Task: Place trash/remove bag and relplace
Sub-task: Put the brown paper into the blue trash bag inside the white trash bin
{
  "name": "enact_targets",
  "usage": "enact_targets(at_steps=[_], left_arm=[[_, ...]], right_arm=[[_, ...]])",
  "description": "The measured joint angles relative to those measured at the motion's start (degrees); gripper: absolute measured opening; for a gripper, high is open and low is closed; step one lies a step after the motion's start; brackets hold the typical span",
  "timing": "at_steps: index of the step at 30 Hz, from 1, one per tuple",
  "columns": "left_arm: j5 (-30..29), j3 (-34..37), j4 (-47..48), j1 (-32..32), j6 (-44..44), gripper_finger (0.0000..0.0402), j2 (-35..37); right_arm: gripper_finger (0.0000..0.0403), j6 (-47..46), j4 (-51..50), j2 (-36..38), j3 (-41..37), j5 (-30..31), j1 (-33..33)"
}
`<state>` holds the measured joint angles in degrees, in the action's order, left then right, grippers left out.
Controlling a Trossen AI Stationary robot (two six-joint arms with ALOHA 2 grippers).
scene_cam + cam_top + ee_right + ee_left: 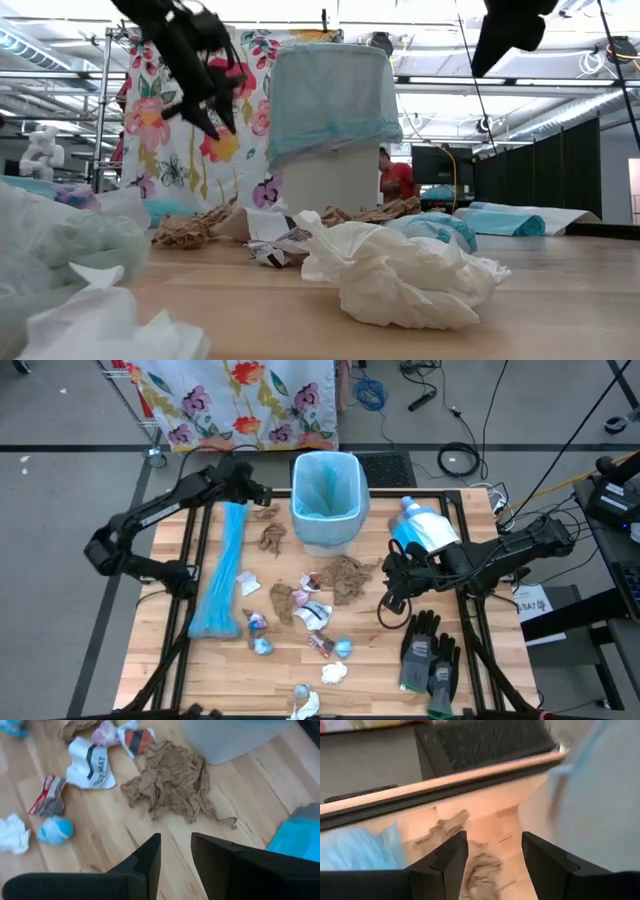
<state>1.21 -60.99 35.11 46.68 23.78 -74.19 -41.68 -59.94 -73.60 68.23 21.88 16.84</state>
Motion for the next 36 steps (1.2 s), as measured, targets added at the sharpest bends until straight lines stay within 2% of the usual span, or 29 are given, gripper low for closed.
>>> enact_targets(at_steps=[6, 11, 16, 24, 28, 32, 36], left_arm=[[4.52, 0.0, 0.34, 2.49, -16.91, 0.019, -7.89], [7.61, 0.0, 0.39, 2.53, -25.21, 0.019, -14.41], [7.59, 0.0, -0.47, 2.53, -30.17, 0.019, -20.99], [4.5, -0.01, -5.51, 2.53, -30.67, 0.0183, -29.22], [4.28, -0.12, -6.54, 2.51, -30.29, 0.0128, -30.3], [2.69, -0.09, -5.81, 2.42, -30.13, 0.0026, -29.19], [1.96, -0.04, -3.85, 2.42, -27.06, 0.0006, -25.93]], right_arm=[[0.01, -5.13, -0.02, 0.0, 0.0, 2.55, -0.02], [0.01, -9.36, -0.04, 0.0, 0.0, 4.66, -0.04], [0.01, -13.42, -0.04, 0.0, 0.0, 7.41, -0.04], [0.01, -16.79, -0.02, 0.0, 0.0, 8.65, -0.04], [0.01, -17.67, 0.02, 0.0, 0.0, 8.65, -0.06], [0.01, -17.63, 0.09, 0.0, 0.0, 8.64, -0.13], [0.01, -16.72, 0.09, 0.0, 0.0, 8.66, -0.13]])
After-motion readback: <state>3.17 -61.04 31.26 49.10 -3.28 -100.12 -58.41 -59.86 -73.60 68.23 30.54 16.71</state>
